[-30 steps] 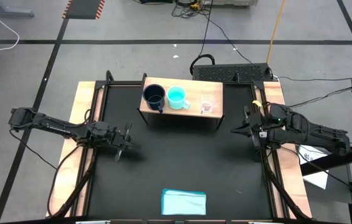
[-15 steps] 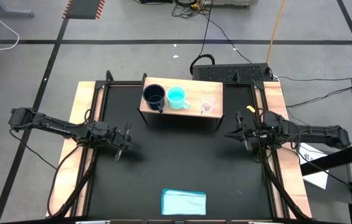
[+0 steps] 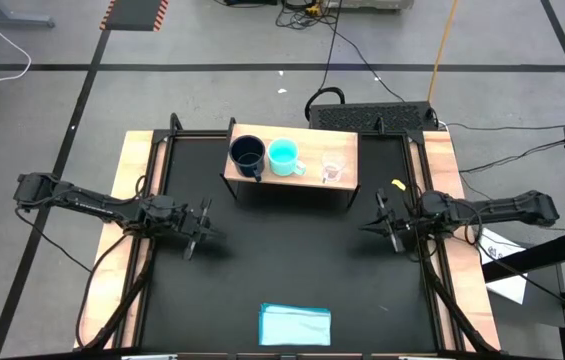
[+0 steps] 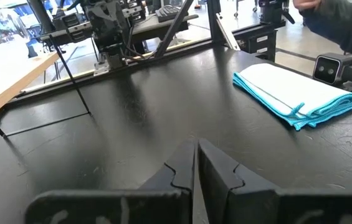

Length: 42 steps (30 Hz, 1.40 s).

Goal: Stack small to large cups/mugs on shelf
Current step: Return to Home Position

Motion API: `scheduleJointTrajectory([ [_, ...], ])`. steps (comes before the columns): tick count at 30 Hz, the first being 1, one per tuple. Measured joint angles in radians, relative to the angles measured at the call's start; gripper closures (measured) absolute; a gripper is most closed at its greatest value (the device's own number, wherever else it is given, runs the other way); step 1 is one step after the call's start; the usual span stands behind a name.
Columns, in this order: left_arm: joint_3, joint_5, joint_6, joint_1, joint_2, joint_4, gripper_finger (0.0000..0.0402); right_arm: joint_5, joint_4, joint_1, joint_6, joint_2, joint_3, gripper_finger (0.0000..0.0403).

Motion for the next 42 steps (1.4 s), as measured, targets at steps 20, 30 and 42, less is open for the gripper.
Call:
scheduleJointTrajectory([
  [20, 0.0, -0.015, 0.087, 0.0, -0.001, 0.116, 0.0378, 0.047, 0.058, 0.014, -0.042, 0.0, -0.052, 0.0403],
  [30, 0.0, -0.055, 0.111, 0.0, -0.093, 0.119, 0.0378, 0.047, 0.077, 0.014, -0.091, 0.0, -0.053, 0.0403],
  [42, 0.0, -0.054, 0.126, 0.0, -0.193, 0.124, 0.0383, 0.047, 0.112, 0.014, -0.099, -0.001, -0.054, 0.0403],
])
